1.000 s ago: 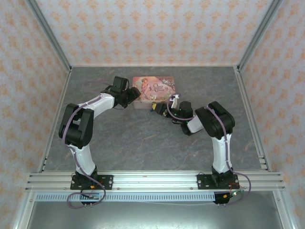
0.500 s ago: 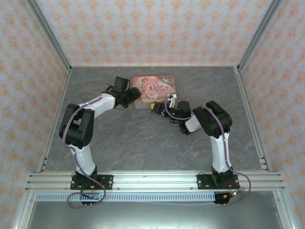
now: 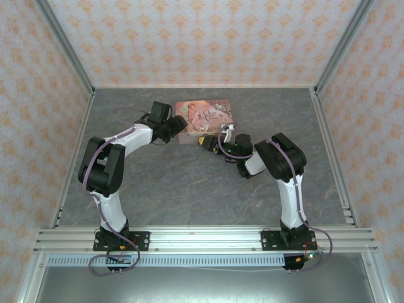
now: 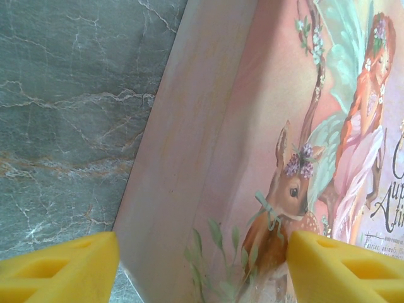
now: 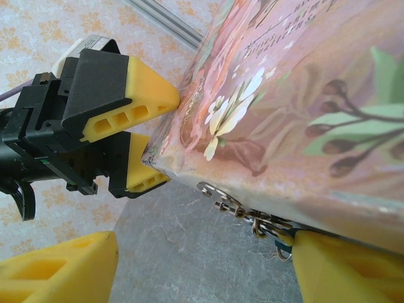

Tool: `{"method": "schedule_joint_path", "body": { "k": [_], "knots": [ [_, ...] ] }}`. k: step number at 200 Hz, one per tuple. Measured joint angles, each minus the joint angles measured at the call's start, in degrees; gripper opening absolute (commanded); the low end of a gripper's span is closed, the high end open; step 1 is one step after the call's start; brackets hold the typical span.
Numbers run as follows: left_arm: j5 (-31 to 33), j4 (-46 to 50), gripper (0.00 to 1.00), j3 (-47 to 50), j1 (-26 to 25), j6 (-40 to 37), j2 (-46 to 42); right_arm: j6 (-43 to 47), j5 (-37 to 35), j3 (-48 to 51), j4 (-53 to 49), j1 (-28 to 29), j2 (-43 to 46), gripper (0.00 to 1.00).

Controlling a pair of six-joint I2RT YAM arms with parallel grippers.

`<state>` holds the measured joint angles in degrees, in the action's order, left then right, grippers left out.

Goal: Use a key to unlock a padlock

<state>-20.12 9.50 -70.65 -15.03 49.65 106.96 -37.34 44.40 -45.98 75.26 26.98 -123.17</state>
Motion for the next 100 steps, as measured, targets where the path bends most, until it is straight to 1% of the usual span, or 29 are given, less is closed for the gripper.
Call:
{"method": "schedule_joint_path", "body": {
  "k": [22,65,100],
  "knots": [
    [0.00,-0.07,0.70,0.00,0.00,0.00,0.00,0.59,-0.26,-0.33,-0.17,-0.02,-0.22,0.57],
    [-0.02,-0.17,0.70,0.00,0.00,0.00,0.00,2.75,-0.96,-0.37,-0.63,-0.11,-0.55,0.45],
    [0.00,-0.20,0.70,0.00,0.00,0.00,0.00,4.74,-1.44,-0.39,-0.92,-0.22,-0.85,0.33]
  ]
}}
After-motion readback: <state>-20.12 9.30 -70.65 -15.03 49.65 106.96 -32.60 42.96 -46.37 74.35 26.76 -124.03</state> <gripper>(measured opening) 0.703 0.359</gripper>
